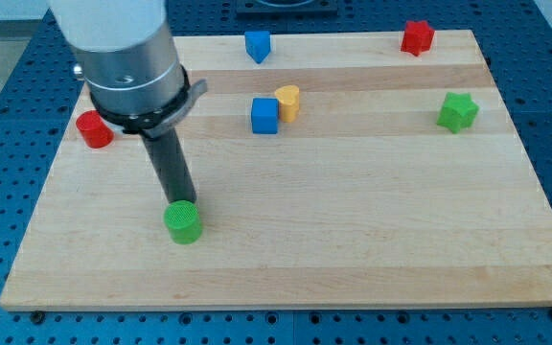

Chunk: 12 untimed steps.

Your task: Slide green circle to the bottom left

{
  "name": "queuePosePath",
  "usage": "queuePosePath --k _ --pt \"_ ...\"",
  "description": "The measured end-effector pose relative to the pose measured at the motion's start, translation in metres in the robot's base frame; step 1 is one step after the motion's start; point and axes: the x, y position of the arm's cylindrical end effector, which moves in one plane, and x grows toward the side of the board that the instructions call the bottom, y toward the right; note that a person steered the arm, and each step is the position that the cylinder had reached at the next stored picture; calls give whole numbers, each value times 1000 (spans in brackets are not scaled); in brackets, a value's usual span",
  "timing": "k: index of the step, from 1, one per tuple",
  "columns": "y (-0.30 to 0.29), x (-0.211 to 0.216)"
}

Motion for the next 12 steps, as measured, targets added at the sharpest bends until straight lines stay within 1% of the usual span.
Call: queuePosePath --k 2,3,5,6,8,9,10,12 --pt "43 3" --pt "44 16" --pt "-25 29" --pt "-45 35" --pt "-1 53" --pt "-17 63" --pt "-49 63" --pt "-86 63"
